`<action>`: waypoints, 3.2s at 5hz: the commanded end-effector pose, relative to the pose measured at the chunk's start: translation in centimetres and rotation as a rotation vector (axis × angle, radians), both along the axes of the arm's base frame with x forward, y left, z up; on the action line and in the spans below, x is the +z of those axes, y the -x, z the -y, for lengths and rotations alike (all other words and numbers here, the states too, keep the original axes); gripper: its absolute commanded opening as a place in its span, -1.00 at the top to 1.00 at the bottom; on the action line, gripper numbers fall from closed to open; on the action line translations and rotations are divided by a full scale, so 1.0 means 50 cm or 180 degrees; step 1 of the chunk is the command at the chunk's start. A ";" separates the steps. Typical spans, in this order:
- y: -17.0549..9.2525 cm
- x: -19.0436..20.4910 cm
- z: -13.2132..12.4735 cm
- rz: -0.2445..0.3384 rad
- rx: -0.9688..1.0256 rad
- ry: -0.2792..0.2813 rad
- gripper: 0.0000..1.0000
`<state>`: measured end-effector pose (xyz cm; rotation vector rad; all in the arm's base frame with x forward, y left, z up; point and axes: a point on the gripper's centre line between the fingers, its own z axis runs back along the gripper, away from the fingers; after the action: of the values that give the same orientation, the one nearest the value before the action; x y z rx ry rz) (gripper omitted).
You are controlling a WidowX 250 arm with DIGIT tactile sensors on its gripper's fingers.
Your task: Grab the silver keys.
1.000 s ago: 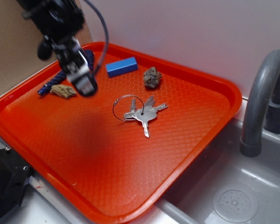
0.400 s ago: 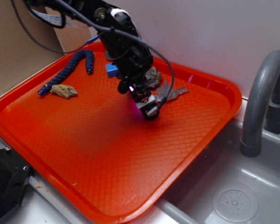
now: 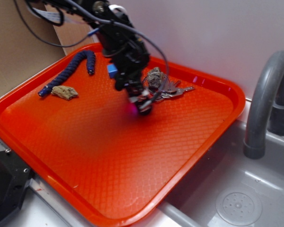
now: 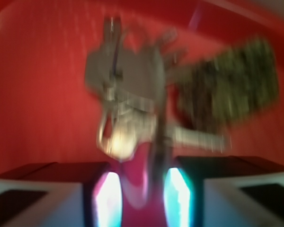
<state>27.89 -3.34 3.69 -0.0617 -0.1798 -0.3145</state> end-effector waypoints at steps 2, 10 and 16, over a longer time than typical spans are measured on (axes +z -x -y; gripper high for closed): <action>0.069 0.208 -0.021 0.0836 0.0286 0.0165 -0.68; -0.099 0.078 0.037 0.0469 0.0081 0.0045 -1.00; -0.071 0.084 0.031 0.0315 0.0458 -0.0239 1.00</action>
<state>30.57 -3.50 5.55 0.0423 -0.1853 -0.1633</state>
